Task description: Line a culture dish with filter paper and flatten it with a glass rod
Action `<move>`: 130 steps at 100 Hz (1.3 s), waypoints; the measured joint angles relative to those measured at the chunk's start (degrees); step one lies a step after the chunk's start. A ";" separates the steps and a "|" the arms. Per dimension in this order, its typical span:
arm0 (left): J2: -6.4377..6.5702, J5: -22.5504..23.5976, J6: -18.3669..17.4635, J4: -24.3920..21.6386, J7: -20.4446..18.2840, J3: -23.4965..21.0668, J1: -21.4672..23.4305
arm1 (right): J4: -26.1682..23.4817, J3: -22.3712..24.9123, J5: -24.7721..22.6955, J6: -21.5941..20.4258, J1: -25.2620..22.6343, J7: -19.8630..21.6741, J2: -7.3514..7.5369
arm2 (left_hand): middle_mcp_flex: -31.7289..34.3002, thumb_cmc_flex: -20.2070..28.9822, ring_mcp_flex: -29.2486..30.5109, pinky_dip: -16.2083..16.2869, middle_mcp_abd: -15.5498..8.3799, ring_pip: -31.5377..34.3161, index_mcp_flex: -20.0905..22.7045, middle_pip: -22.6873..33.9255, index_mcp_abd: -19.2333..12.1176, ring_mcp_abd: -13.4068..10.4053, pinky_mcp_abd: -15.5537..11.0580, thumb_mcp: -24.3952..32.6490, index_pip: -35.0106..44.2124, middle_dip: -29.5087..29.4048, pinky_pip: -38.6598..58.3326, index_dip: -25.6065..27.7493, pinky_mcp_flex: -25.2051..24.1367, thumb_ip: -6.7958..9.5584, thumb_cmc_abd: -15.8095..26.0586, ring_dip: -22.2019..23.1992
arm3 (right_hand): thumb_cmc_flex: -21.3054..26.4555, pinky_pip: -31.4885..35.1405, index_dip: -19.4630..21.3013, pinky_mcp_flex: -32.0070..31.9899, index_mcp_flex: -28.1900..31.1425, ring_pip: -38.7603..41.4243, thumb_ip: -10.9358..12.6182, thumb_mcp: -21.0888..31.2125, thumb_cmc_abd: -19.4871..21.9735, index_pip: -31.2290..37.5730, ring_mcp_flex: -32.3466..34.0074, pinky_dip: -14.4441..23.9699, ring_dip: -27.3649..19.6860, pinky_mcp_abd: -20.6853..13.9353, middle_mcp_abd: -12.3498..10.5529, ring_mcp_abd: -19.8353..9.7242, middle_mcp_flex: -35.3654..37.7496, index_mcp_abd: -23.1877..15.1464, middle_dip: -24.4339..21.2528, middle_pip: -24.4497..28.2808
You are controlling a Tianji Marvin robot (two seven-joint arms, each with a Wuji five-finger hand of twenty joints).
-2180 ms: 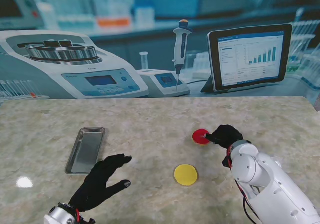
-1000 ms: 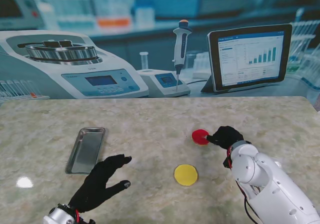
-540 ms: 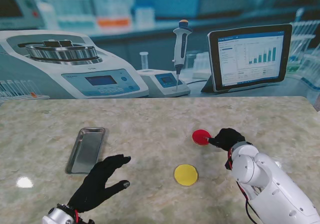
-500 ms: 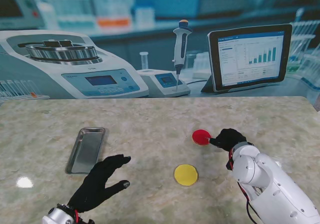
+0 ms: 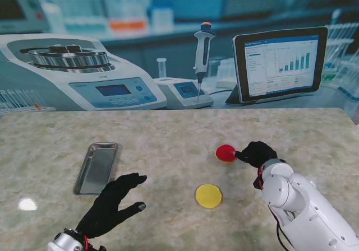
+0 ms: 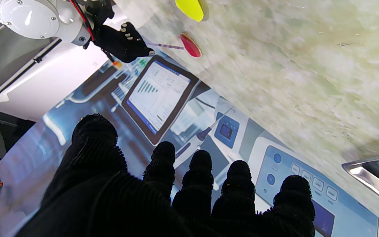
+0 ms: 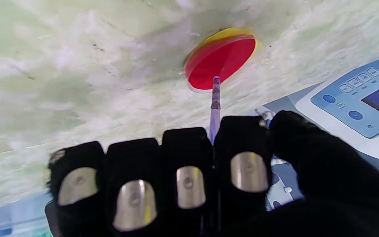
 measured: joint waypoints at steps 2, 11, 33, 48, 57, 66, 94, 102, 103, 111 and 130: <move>0.00 0.00 -0.01 0.00 0.00 -0.01 0.00 | 0.00 -0.11 0.11 -0.12 0.06 -0.09 -0.02 | 0.00 0.00 0.00 0.00 0.00 0.00 0.00 0.00 0.00 0.00 0.00 0.00 0.00 0.00 0.00 0.00 0.00 0.00 0.00 0.00 | 0.00 0.00 0.00 0.00 0.00 0.00 0.00 0.00 0.00 0.00 0.00 0.00 0.00 0.00 0.00 0.00 0.00 0.00 0.00 0.00; 0.00 0.00 -0.02 0.00 0.00 -0.03 0.02 | 0.14 -0.87 0.22 -0.37 0.55 -0.12 -0.03 | 0.00 0.00 0.00 -0.01 0.00 0.00 0.00 0.00 0.00 0.00 0.00 0.00 0.00 0.00 0.00 0.00 0.00 0.00 0.00 0.00 | 0.00 0.01 0.00 0.01 0.00 0.00 0.00 0.00 0.00 0.00 0.00 -0.02 0.01 0.00 -0.01 0.00 0.00 0.00 0.00 0.00; 0.00 0.00 -0.04 0.00 0.00 -0.06 0.05 | 2.09 -2.90 -0.06 -0.18 2.63 0.66 -0.03 | 0.00 0.00 0.00 -0.01 0.00 0.00 0.00 0.00 0.00 0.00 0.00 0.00 0.00 0.00 0.00 0.00 0.00 0.00 0.01 0.00 | 0.00 0.02 0.00 0.10 0.00 0.00 0.00 0.00 0.00 0.00 0.00 -0.04 0.01 -0.03 -0.02 -0.02 0.00 0.00 0.00 0.00; 0.00 0.00 -0.02 0.00 -0.07 -0.05 0.05 | 3.06 -3.49 -0.93 0.73 3.49 2.18 0.05 | 0.00 0.00 0.00 -0.01 0.00 0.00 0.00 0.00 0.00 0.00 0.00 0.00 0.00 0.00 0.00 0.00 0.00 0.00 0.01 0.00 | 0.00 0.02 0.00 0.10 0.00 0.00 0.00 -0.01 0.49 0.00 0.00 -0.06 0.10 -0.05 -0.04 -0.04 0.00 0.00 0.00 0.00; 0.00 0.00 -0.02 0.00 -0.12 -0.05 0.05 | 3.06 -3.36 -1.40 1.11 3.48 2.76 0.12 | 0.00 0.00 0.00 -0.01 0.00 0.00 0.00 0.00 0.00 0.00 0.00 0.00 0.00 0.00 0.00 0.00 0.00 0.00 0.01 0.00 | 0.00 0.03 0.00 0.11 0.00 0.01 0.00 -0.01 0.49 0.00 0.00 -0.06 0.10 -0.05 -0.04 -0.04 0.00 -0.38 -0.03 -0.07; 0.00 0.00 -0.02 0.00 -0.13 -0.06 0.05 | 2.70 -2.67 -2.22 1.51 2.99 3.17 0.15 | 0.00 0.00 0.00 -0.01 0.00 0.00 0.00 -0.01 0.00 0.00 0.00 0.00 0.00 0.00 0.00 0.00 0.00 0.00 0.01 0.00 | 0.00 0.03 0.00 0.15 0.00 0.01 0.00 -0.02 0.49 0.00 0.00 -0.07 0.10 -0.06 -0.04 -0.04 0.00 -0.46 -0.05 -0.08; 0.00 0.00 -0.03 -0.01 -0.13 -0.25 0.14 | 0.74 -0.34 -3.73 2.28 0.67 4.11 0.59 | 0.00 0.00 0.00 -0.01 0.00 0.00 0.00 -0.48 0.00 0.00 -0.01 0.00 0.00 0.00 0.00 0.00 0.00 0.00 0.01 0.00 | 0.00 0.07 0.00 0.26 0.00 0.01 0.00 -0.02 0.49 0.00 0.00 -0.54 0.11 -0.09 -0.06 -0.05 0.00 -0.46 -0.05 -0.08; 0.00 0.00 -0.03 -0.01 -0.18 -0.37 0.18 | 0.37 0.01 -3.70 2.26 0.33 4.02 0.61 | 0.00 0.00 0.00 -0.02 0.00 0.00 0.00 -0.52 0.00 0.00 -0.01 0.00 0.00 0.00 0.00 0.00 0.00 0.00 0.01 0.00 | 0.00 0.08 0.00 0.26 0.00 0.00 0.00 -0.02 0.49 0.00 0.00 -0.54 0.12 -0.09 -0.07 -0.06 0.00 -0.46 -0.05 -0.08; 0.00 0.00 -0.03 -0.02 -0.19 -0.39 0.19 | 0.33 0.05 -3.66 2.24 0.30 3.96 0.61 | 0.00 0.00 0.00 -0.02 0.00 0.00 0.00 -0.52 0.00 0.00 -0.01 0.00 0.00 0.00 0.00 0.00 0.00 0.00 0.01 0.00 | 0.00 0.08 0.00 0.26 0.00 0.00 0.00 -0.02 0.49 0.00 0.00 -0.54 0.12 -0.09 -0.07 -0.06 0.00 -0.46 -0.05 -0.08; 0.00 0.00 -0.04 -0.04 -0.24 -0.51 0.26 | 0.13 0.17 -3.01 1.71 0.10 3.18 0.60 | 0.00 0.00 0.00 -0.02 0.00 0.00 0.00 -0.54 0.00 0.00 -0.01 0.00 0.00 0.00 0.00 0.00 0.00 0.00 0.01 0.00 | 0.00 0.08 0.00 0.27 0.00 0.01 0.00 -0.02 0.49 0.00 0.00 -0.55 0.13 -0.10 -0.09 -0.07 0.01 -0.24 -0.02 -0.02; -0.02 -0.03 -0.23 -0.12 -0.24 -0.76 0.40 | -0.24 -0.46 -1.58 0.49 0.20 1.86 0.50 | -0.01 0.00 0.00 -0.04 0.00 0.00 0.00 -0.57 0.00 0.00 -0.01 0.00 0.00 0.00 0.00 0.00 0.00 0.00 0.38 0.00 | 0.00 0.08 0.00 0.27 0.00 0.01 0.00 -0.02 0.49 0.00 0.00 -0.56 0.21 -0.11 -0.08 -0.09 0.01 -0.09 -0.01 0.00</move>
